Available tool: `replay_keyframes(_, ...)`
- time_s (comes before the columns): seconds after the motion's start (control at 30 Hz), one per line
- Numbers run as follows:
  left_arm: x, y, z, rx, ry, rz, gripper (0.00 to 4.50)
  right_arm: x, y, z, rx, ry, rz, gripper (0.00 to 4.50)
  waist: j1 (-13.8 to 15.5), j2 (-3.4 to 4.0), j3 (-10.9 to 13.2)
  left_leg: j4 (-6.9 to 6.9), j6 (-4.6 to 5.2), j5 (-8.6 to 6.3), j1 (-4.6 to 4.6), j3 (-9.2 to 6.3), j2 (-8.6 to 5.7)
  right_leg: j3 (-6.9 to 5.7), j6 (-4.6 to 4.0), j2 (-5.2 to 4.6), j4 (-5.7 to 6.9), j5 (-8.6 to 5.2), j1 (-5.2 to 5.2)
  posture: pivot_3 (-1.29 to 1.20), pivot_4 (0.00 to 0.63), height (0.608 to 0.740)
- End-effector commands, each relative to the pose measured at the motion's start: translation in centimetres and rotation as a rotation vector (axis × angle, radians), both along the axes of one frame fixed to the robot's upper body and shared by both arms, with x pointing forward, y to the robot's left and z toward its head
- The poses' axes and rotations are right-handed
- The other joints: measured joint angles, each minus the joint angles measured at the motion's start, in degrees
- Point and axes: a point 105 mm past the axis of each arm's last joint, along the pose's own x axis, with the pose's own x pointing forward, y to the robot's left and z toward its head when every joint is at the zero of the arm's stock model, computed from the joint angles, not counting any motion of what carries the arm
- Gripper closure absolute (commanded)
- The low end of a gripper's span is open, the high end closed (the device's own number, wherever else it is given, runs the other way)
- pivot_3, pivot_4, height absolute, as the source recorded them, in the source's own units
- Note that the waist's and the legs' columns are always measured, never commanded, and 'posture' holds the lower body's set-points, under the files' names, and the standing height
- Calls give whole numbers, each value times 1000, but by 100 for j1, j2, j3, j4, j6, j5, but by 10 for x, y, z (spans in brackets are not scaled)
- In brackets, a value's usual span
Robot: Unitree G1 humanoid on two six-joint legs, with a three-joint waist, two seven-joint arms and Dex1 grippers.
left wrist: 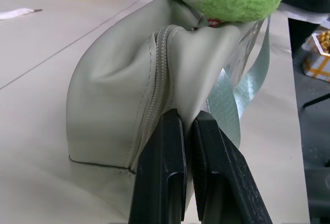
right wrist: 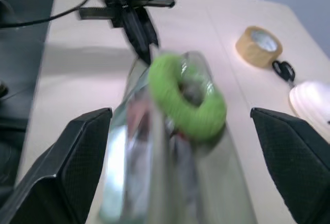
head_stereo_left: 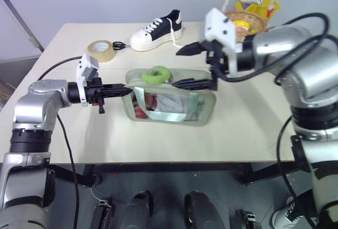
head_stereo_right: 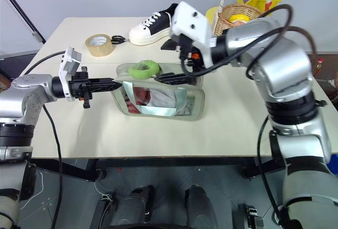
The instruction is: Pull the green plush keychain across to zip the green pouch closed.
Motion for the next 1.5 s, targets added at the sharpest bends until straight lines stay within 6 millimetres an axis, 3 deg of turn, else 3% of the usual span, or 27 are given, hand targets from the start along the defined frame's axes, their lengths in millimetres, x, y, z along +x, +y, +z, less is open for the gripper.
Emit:
replay_keyframes(0.03,-3,-1,6,-4,-27,-9,4500,3,16,8,-1,-76,16,39,-5,0,0,-1,0,0,0,0,0,0,0,0,0,0,-1,0,150,695)
replay_keyframes(0.2,-3,-2,6,-7,-26,-9,4500,15,33,-5,-30,-62,-9,39,-3,0,0,0,0,0,1,-1,-2,-1,0,4,3,0,-1,0,150,695)
replay_keyframes(0.3,-3,-1,5,-6,-24,-9,4500,16,33,-11,-58,-54,-11,822,0,0,0,1,0,0,0,-2,-5,-1,0,3,3,0,-1,0,150,695)
replay_keyframes(0.47,-4,0,4,-1,-21,-8,4500,11,33,-9,-47,-40,8,3316,-8,0,0,-1,0,0,1,-2,-6,-1,0,6,3,0,-1,0,150,695)
replay_keyframes(0.5,-4,0,3,-1,-21,-8,4500,10,33,-8,-44,-36,10,4069,-8,0,0,-1,0,0,1,-2,-6,-1,0,6,4,0,-1,0,150,695)
replay_keyframes(0.57,-4,1,2,3,-20,-3,4500,7,31,-8,-36,-23,19,4404,-7,0,0,-1,0,0,1,-2,-6,-1,0,6,4,0,-1,0,150,695)
replay_keyframes(0.77,-3,2,0,5,-18,8,4500,4,17,0,19,28,-8,4404,-4,0,0,0,0,0,1,-3,-5,-1,0,5,4,0,0,0,150,695)
replay_keyframes(0.87,-2,3,-1,6,-14,18,4500,17,-14,4,23,26,-129,4404,5,0,0,0,0,0,1,-3,-6,-2,0,4,3,0,1,0,150,695)
replay_keyframes(0.97,0,7,-2,4,-9,46,4500,27,-59,2,-14,9,-274,4404,24,0,0,0,0,0,1,-3,-6,-4,0,2,1,0,3,0,150,695)
replay_keyframes(1.13,-2,12,-7,2,10,72,4500,37,-164,-13,-143,-23,-630,4404,21,0,0,-2,1,-1,2,2,-10,-3,1,-1,-5,0,6,0,150,695)
replay_keyframes(1.33,-3,16,-9,-8,22,101,4500,38,-260,-26,-285,-99,-963,4404,-21,9,-1,-5,2,-1,13,11,-4,7,0,6,3,0,6,0,150,695)
replay_keyframes(1.4,-4,17,-9,-11,25,107,4500,35,-268,-41,-319,-76,-982,4404,-1,9,-1,-2,2,-1,11,10,-3,7,0,1,1,0,8,0,150,695)
replay_keyframes(1.5,-4,18,-9,-16,33,112,4500,31,-233,-92,-337,23,-860,4404,20,7,-2,-1,2,-1,8,5,-1,3,1,-2,-6,-1,14,0,150,695)
